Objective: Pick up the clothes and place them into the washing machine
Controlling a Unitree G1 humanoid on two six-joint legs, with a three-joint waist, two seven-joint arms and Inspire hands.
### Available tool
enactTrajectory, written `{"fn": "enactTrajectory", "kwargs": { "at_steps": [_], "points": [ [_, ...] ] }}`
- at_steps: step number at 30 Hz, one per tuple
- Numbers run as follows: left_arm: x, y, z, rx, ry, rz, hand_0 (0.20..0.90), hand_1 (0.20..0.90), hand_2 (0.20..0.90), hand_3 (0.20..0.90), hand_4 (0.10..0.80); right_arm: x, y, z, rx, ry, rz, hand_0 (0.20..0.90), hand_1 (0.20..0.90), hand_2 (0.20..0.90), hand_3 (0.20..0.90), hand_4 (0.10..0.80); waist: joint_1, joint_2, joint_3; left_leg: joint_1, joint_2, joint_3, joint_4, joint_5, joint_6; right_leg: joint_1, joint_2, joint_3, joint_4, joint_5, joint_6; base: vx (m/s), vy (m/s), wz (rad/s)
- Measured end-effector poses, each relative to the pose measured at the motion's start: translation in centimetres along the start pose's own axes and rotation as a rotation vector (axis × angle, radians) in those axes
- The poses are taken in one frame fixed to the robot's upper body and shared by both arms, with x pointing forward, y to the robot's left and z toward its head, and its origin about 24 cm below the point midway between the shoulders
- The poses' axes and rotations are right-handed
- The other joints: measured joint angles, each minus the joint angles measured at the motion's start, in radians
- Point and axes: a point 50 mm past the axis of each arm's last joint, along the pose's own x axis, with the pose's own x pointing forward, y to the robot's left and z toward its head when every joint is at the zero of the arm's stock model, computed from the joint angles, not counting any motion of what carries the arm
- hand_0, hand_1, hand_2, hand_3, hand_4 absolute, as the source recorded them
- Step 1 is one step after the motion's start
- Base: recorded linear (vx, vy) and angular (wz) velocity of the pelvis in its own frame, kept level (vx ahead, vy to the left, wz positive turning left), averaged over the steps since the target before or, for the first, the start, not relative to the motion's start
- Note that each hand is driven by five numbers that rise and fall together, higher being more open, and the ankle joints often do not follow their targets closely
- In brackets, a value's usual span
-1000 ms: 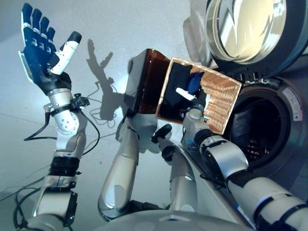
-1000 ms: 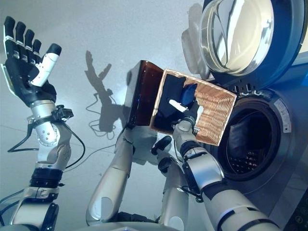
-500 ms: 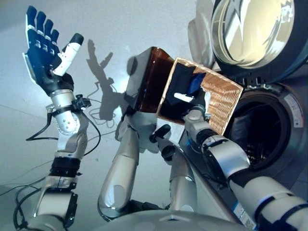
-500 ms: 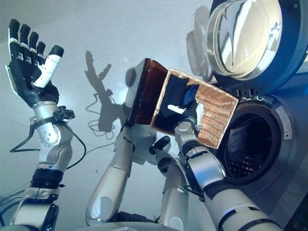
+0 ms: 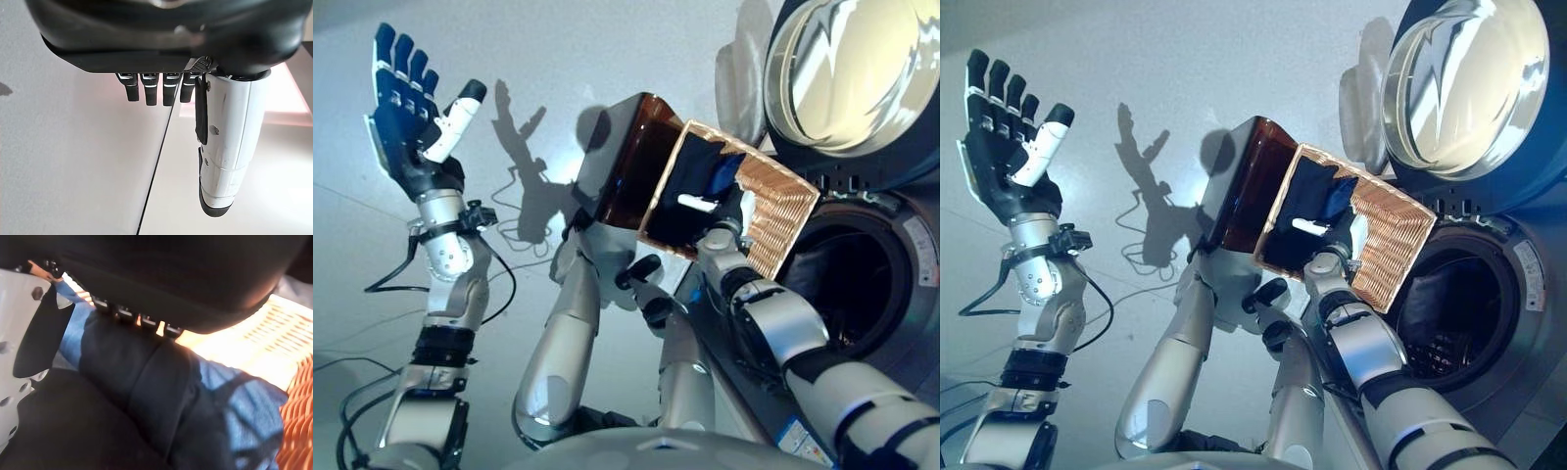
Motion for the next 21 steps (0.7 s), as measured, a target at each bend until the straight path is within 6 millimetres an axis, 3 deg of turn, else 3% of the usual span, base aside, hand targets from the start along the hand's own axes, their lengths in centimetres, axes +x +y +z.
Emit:
{"fn": "enactTrajectory", "kwargs": {
  "at_steps": [11, 12, 13, 14, 21],
  "points": [
    [-0.1, 0.5, 0.4, 0.027, -0.008, -0.012, 0.9, 0.9, 0.9, 0.9, 0.8, 0.8, -2.1, -1.1, -0.088, 0.028, -0.079, 0.9, 0.9, 0.9, 0.9, 0.8, 0.027, 0.0, 0.0, -0.031, -0.027, -0.024, 0.007, 0.0, 0.001, -0.021, -0.035, -0.027, 0.046, -0.028, 0.004, 0.026, 0.023, 0.15],
    [-0.1, 0.4, 0.6, 0.021, -0.015, -0.018, 0.9, 0.9, 0.9, 0.9, 0.8, 0.9, -2.3, -1.2, -0.09, 0.032, -0.089, 0.851, 0.851, 0.851, 0.851, 0.765, 0.027, 0.001, 0.0, -0.035, -0.031, -0.025, 0.008, 0.0, 0.001, -0.026, -0.04, -0.027, 0.053, -0.03, 0.007, 0.012, 0.051, 0.14],
    [-0.3, 0.4, 0.7, 0.021, -0.016, -0.023, 0.9, 0.9, 0.9, 0.9, 0.8, 1.1, -2.9, -1.4, -0.103, 0.041, -0.108, 0.417, 0.417, 0.417, 0.417, 0.455, 0.028, 0.001, 0.0, -0.04, -0.032, -0.025, 0.009, 0.0, 0.001, -0.031, -0.043, -0.027, 0.056, -0.03, 0.007, -0.002, 0.047, 0.14],
    [-0.3, 0.3, 0.8, 0.019, -0.02, -0.03, 0.9, 0.9, 0.9, 0.9, 0.8, 1.2, -3.0, -1.1, -0.104, 0.038, -0.113, 0.2, 0.2, 0.2, 0.2, 0.3, 0.03, 0.001, 0.001, -0.043, -0.033, -0.026, 0.012, 0.0, 0.001, -0.035, -0.048, -0.026, 0.061, -0.031, 0.007, 0.001, 0.031, 0.07],
    [-0.8, 0.6, 0.8, 0.032, -0.01, -0.064, 0.9, 0.9, 0.9, 0.9, 0.8, 2.1, -5.4, -1.6, -0.198, 0.06, -0.143, 0.2, 0.2, 0.2, 0.2, 0.3, 0.06, 0.003, 0.002, -0.04, -0.047, -0.026, 0.022, -0.002, 0.003, -0.039, -0.057, -0.013, 0.067, -0.03, 0.008, 0.004, 0.007, -0.03]
  ]
}}
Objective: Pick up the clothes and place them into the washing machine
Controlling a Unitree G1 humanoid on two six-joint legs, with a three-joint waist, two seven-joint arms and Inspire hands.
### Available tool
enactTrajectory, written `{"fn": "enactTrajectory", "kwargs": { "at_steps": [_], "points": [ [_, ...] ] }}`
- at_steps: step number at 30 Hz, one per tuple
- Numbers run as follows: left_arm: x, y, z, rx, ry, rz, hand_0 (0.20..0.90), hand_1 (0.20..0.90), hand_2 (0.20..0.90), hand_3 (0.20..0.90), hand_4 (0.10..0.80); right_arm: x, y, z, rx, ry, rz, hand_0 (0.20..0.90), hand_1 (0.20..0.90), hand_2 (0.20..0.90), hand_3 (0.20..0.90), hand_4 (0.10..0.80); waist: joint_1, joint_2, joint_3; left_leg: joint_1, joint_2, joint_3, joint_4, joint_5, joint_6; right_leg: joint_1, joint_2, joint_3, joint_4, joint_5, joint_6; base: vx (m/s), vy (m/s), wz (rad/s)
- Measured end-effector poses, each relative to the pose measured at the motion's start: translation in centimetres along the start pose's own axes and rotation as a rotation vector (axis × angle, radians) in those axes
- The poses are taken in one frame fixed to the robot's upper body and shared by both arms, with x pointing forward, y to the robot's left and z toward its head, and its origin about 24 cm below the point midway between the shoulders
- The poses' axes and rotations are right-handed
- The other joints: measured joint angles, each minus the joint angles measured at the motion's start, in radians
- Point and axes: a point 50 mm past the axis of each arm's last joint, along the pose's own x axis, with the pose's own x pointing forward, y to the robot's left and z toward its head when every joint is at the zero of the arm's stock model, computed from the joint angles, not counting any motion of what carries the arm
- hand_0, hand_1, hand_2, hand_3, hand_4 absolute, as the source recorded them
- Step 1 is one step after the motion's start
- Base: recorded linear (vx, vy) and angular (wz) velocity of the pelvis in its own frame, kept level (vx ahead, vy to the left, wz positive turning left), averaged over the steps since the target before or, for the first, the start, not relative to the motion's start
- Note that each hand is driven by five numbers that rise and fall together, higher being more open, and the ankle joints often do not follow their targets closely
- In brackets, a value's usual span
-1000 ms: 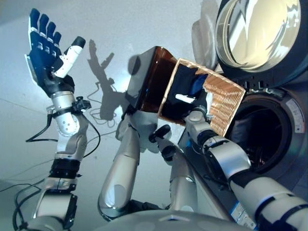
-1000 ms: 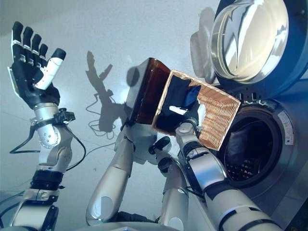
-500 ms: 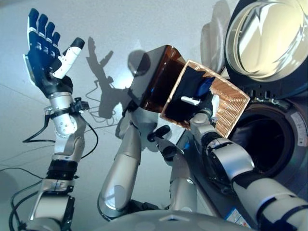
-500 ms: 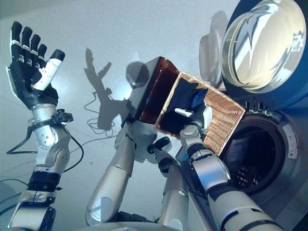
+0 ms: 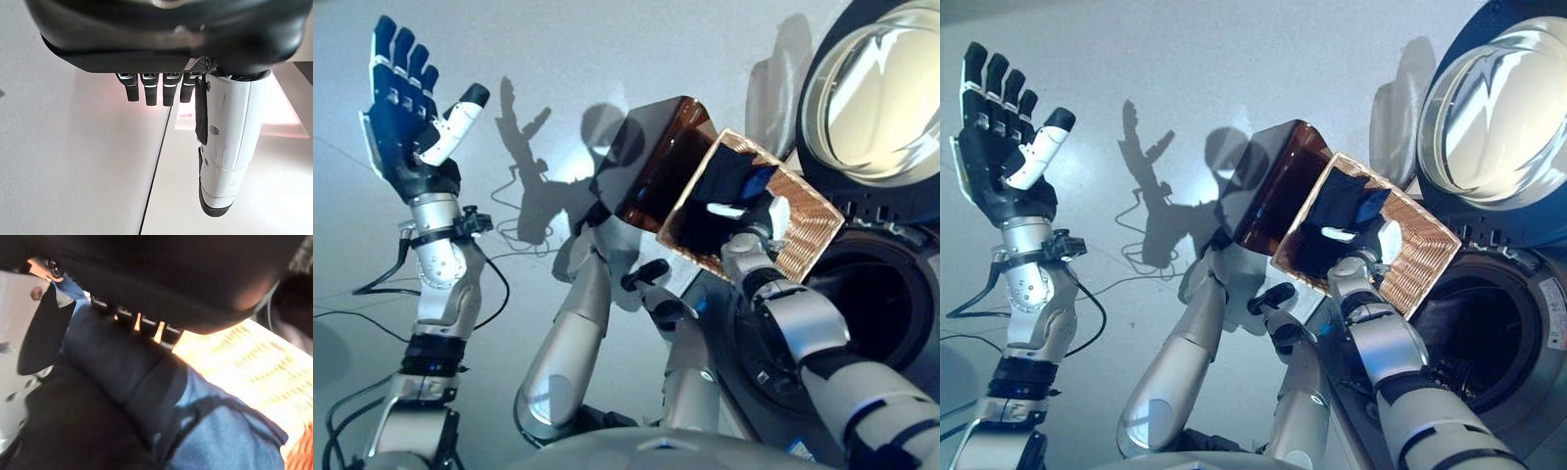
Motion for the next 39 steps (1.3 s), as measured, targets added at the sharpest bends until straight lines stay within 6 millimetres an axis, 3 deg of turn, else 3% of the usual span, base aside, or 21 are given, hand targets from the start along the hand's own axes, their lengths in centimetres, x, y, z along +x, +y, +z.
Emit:
{"fn": "enactTrajectory", "kwargs": {
  "at_steps": [13, 19, 24, 29, 39],
  "points": [
    [-0.2, 0.3, 0.1, 0.023, 0.006, -0.05, 0.9, 0.9, 0.9, 0.9, 0.8, 0.7, -1.0, -0.8, -0.013, 0.03, 0.025, 0.2, 0.2, 0.2, 0.2, 0.3, 0.021, 0.013, -0.004, 0.008, -0.014, 0.036, 0.014, 0.002, 0.028, -0.011, -0.028, 0.03, 0.038, -0.018, 0.01, 0.001, -0.002, 0.0],
    [0.1, -0.4, 0.8, 0.004, -0.026, -0.089, 0.9, 0.9, 0.9, 0.9, 0.8, 0.6, -1.1, -1.5, -0.002, 0.055, 0.024, 0.2, 0.2, 0.2, 0.2, 0.3, 0.021, 0.051, -0.005, 0.047, -0.011, 0.05, 0.008, 0.001, 0.033, 0.02, -0.028, 0.043, 0.036, -0.017, 0.015, -0.004, -0.033, -0.04],
    [-0.2, -0.2, 0.7, 0.015, -0.015, -0.103, 0.9, 0.9, 0.9, 0.9, 0.8, 0.4, -1.0, -2.9, -0.016, 0.095, 0.046, 0.2, 0.2, 0.2, 0.2, 0.3, 0.019, 0.08, -0.007, 0.105, -0.009, 0.065, -0.019, 0.003, 0.033, 0.061, -0.03, 0.057, 0.027, -0.016, 0.016, 0.002, -0.019, -0.05],
    [-1.3, 0.5, 0.2, 0.034, 0.027, -0.118, 0.9, 0.9, 0.9, 0.9, 0.8, 0.0, -1.2, -5.6, -0.039, 0.17, 0.055, 0.2, 0.2, 0.2, 0.2, 0.3, 0.01, 0.096, -0.028, 0.207, -0.005, 0.098, -0.075, 0.017, 0.054, 0.131, -0.03, 0.093, -0.008, -0.001, 0.038, 0.013, -0.017, -0.14],
    [-2.1, 0.9, 0.2, 0.031, 0.051, -0.137, 0.9, 0.9, 0.9, 0.9, 0.8, 0.4, -3.0, -7.4, -0.017, 0.235, 0.01, 0.2, 0.2, 0.2, 0.2, 0.3, -0.068, 0.117, -0.073, 0.315, -0.002, 0.157, -0.111, 0.015, 0.073, 0.214, -0.023, 0.15, -0.061, 0.034, 0.061, -0.007, 0.012, -0.17]
  ]
}}
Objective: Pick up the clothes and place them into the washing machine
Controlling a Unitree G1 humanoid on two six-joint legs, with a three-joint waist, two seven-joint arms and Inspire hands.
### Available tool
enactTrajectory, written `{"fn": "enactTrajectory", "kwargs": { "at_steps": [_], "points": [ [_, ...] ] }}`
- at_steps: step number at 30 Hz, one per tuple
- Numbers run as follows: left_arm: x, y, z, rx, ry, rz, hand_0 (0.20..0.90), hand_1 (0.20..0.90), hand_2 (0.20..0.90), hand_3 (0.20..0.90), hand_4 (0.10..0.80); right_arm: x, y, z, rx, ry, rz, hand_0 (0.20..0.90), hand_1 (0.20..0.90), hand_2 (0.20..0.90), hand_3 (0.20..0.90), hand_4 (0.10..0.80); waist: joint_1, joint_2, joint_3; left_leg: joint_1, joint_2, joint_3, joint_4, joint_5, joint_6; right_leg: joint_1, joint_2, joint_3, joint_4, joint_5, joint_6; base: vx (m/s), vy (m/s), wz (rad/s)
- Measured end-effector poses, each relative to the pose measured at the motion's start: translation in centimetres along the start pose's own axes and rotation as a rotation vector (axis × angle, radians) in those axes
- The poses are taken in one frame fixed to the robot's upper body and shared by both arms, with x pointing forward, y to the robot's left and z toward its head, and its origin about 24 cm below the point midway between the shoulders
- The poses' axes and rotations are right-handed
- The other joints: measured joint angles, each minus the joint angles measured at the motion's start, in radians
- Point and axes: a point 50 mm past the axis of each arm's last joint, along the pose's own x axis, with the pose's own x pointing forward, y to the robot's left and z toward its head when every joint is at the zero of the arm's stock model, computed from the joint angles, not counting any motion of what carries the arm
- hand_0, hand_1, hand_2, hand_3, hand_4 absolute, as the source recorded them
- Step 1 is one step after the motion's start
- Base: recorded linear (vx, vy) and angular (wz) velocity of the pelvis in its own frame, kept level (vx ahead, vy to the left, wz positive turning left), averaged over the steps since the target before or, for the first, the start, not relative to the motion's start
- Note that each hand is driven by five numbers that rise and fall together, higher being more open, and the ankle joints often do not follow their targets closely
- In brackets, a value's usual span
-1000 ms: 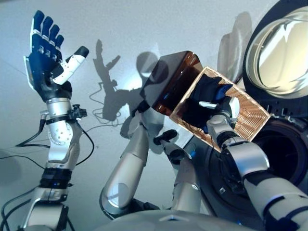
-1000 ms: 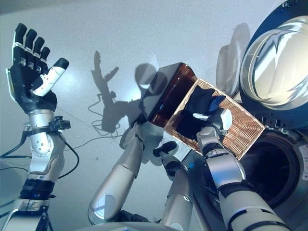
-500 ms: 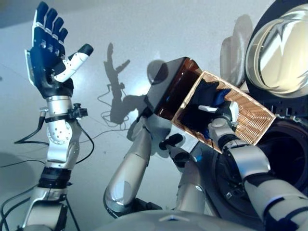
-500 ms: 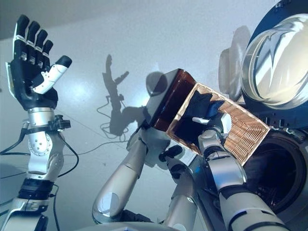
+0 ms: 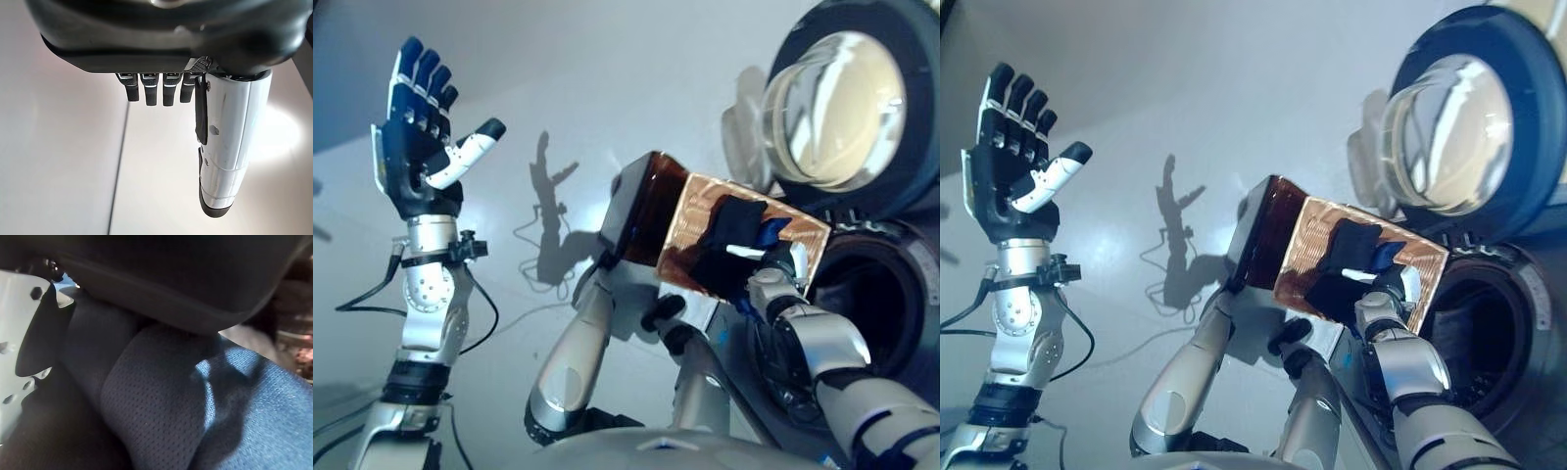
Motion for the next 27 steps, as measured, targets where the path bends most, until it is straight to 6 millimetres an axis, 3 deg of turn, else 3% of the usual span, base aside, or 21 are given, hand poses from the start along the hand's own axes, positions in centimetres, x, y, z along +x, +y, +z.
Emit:
{"fn": "enactTrajectory", "kwargs": {
  "at_steps": [4, 8, 18, 23, 27],
  "points": [
    [-0.8, 0.4, -0.4, 0.01, 0.029, 0.003, 0.9, 0.9, 0.9, 0.9, 0.8, 0.5, -1.2, -0.9, 0.068, 0.048, -0.035, 0.2, 0.2, 0.2, 0.2, 0.3, -0.028, 0.026, -0.043, 0.003, 0.0, 0.022, -0.009, 0.003, 0.009, -0.003, 0.0, 0.019, -0.023, 0.018, 0.006, -0.015, 0.047, -0.12],
    [-1.8, 0.9, -0.8, 0.023, 0.068, 0.025, 0.9, 0.9, 0.9, 0.9, 0.8, 0.5, -1.5, -1.8, 0.275, 0.115, -0.058, 0.2, 0.2, 0.2, 0.2, 0.3, -0.053, 0.064, -0.063, 0.023, -0.004, 0.062, -0.015, 0.007, 0.03, 0.003, 0.0, 0.058, -0.038, 0.043, 0.024, -0.016, 0.051, -0.25],
    [-3.1, 1.2, -1.3, 0.027, 0.106, 0.06, 0.9, 0.9, 0.9, 0.9, 0.8, 0.4, -1.9, -2.8, 0.706, 0.236, -0.148, 0.2, 0.2, 0.2, 0.2, 0.3, -0.102, 0.138, -0.106, 0.053, -0.005, 0.105, -0.024, 0.005, 0.052, 0.001, 0.001, 0.114, -0.047, 0.066, 0.032, -0.052, 0.075, -0.14],
    [-4.4, 1.4, -1.3, 0.033, 0.131, 0.103, 0.9, 0.9, 0.9, 0.9, 0.8, -0.5, -0.3, -1.8, 1.007, 0.207, -0.172, 0.2, 0.2, 0.2, 0.2, 0.3, -0.135, 0.183, -0.133, 0.053, -0.004, 0.128, -0.024, -0.005, 0.059, -0.007, 0.001, 0.133, -0.063, 0.075, 0.037, -0.052, 0.067, -0.16],
    [-5.2, 1.2, -1.2, 0.024, 0.131, 0.138, 0.9, 0.9, 0.9, 0.9, 0.8, -2.7, 2.3, -0.3, 1.255, 0.165, -0.141, 0.2, 0.2, 0.2, 0.2, 0.3, -0.153, 0.214, -0.149, 0.035, -0.005, 0.149, -0.015, -0.011, 0.06, -0.036, 0.005, 0.162, -0.06, 0.082, 0.037, -0.04, 0.039, -0.15]
  ]
}}
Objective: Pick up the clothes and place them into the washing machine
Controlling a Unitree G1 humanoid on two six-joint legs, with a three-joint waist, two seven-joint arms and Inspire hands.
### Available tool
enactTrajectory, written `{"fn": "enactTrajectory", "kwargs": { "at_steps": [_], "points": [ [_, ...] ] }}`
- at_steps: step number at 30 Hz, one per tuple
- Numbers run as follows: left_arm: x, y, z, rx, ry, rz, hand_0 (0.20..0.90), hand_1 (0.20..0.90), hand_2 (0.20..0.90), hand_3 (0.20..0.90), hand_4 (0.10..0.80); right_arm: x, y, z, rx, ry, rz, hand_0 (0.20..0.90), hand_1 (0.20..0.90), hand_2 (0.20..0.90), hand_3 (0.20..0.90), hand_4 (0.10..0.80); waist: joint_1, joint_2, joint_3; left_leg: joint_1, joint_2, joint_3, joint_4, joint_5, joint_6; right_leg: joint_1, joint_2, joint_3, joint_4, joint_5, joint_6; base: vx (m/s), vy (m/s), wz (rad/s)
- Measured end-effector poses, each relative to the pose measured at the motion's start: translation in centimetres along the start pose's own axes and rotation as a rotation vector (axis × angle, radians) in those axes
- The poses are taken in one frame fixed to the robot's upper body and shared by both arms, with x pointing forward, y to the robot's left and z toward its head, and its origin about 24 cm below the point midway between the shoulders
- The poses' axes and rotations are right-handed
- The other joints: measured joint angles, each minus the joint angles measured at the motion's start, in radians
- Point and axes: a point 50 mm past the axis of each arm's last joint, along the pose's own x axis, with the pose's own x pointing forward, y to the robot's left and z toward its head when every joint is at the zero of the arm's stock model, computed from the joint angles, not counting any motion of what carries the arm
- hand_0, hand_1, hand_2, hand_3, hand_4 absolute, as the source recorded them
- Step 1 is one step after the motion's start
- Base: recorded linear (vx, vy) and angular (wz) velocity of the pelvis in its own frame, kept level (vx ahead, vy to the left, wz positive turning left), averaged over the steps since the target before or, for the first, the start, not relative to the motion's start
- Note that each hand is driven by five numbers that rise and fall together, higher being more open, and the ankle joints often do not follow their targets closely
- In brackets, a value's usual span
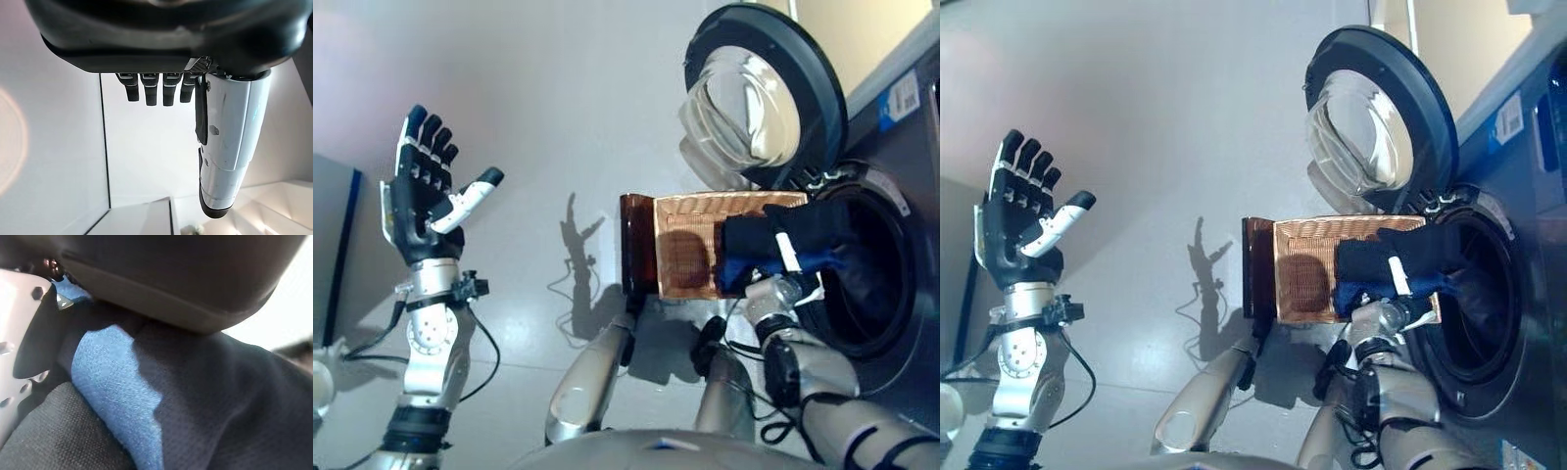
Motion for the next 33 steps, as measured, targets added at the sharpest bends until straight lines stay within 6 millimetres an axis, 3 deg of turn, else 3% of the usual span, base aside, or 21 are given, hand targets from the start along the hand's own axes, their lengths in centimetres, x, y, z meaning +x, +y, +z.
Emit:
{"fn": "enactTrajectory", "kwargs": {
  "at_steps": [3, 8, 17, 33],
  "points": [
    [-0.6, -0.2, -0.2, -0.013, 0.014, 0.009, 0.9, 0.9, 0.9, 0.9, 0.8, -1.8, 1.4, -0.3, 0.187, -0.017, 0.027, 0.2, 0.2, 0.2, 0.2, 0.3, -0.011, 0.036, 0.004, -0.005, 0.0, 0.01, -0.002, 0.0, 0.004, -0.011, -0.001, 0.008, 0.001, 0.002, 0.001, 0.033, 0.016, -0.08],
    [-1.3, -0.9, -0.7, -0.036, 0.045, 0.001, 0.9, 0.9, 0.9, 0.9, 0.8, -2.5, 2.2, 1.3, 0.318, -0.097, -0.019, 0.2, 0.2, 0.2, 0.2, 0.3, -0.009, 0.097, 0.012, -0.007, -0.012, 0.018, 0.003, 0.007, 0.014, -0.026, -0.014, 0.019, 0.022, 0.006, 0.012, -0.057, 0.058, -0.01],
    [-1.5, -1.4, -0.7, -0.056, 0.049, 0.0, 0.9, 0.9, 0.9, 0.9, 0.8, -2.7, 2.6, 1.4, 0.338, -0.101, -0.065, 0.2, 0.2, 0.2, 0.2, 0.3, -0.035, 0.122, 0.029, -0.001, -0.015, 0.046, 0.005, -0.005, 0.013, -0.042, -0.012, 0.062, 0.029, -0.001, 0.017, 0.005, 0.041, -0.11],
    [-2.5, -0.6, -1.2, -0.123, 0.099, 0.035, 0.9, 0.9, 0.9, 0.9, 0.8, -1.7, 1.1, 1.8, 0.346, -0.111, -0.138, 0.2, 0.2, 0.2, 0.2, 0.3, -0.044, 0.178, 0.034, 0.016, -0.015, 0.09, 0.0, 0.003, 0.019, -0.052, -0.01, 0.107, 0.024, 0.025, 0.022, -0.005, 0.016, -0.07]
  ]
}}
